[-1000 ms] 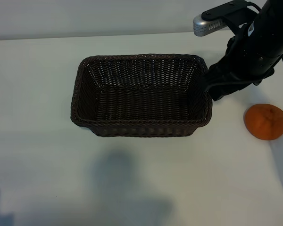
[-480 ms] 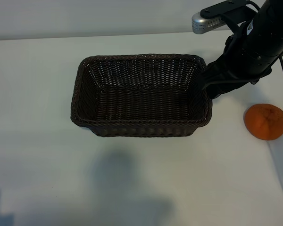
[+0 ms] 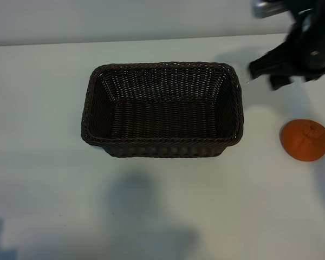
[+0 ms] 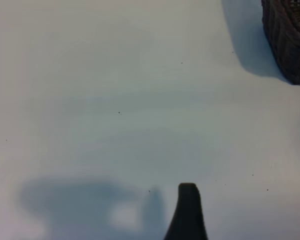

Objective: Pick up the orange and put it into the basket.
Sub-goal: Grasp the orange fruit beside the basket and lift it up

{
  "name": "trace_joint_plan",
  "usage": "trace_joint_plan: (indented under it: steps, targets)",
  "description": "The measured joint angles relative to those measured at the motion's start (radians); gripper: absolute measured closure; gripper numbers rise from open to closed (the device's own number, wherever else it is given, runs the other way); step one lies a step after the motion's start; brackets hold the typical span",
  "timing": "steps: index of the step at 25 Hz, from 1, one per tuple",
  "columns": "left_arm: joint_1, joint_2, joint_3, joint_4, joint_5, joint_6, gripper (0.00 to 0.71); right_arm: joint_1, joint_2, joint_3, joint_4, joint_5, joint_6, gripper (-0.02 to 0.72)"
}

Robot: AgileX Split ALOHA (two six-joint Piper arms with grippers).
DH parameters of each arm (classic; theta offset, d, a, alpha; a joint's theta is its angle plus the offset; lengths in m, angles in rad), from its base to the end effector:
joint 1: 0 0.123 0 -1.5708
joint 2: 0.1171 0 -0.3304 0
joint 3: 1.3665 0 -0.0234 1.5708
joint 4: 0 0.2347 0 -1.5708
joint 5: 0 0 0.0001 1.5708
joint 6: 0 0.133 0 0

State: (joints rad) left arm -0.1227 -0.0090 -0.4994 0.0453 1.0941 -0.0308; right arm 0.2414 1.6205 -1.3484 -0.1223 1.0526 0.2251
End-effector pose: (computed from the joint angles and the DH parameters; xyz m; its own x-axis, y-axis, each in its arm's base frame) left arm -0.0297 0.0091 0.2461 -0.4750 0.0485 -0.8786 0.0825 0.9965 0.0104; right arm 0.3271 0.0660 0.3038 -0.9375 -0.0633 -0.3421 -0.0511 0.9977 -0.0447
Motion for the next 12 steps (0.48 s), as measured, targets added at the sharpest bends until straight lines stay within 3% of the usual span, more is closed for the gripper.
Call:
trace_joint_plan:
  steps: [3,6,12]
  targets:
    - [0.000,0.000,0.000,0.000,0.000,0.000,0.117,-0.093,0.000,0.000,-0.007,0.034,-0.010,0.177]
    - [0.000,0.000,0.000,0.001,0.000,0.000,0.117,-0.178,0.000,0.010,0.007,0.061,-0.064,0.177]
    - [0.000,0.000,0.000,0.001,0.000,0.000,0.117,-0.255,0.000,0.134,0.069,0.030,-0.137,0.192]
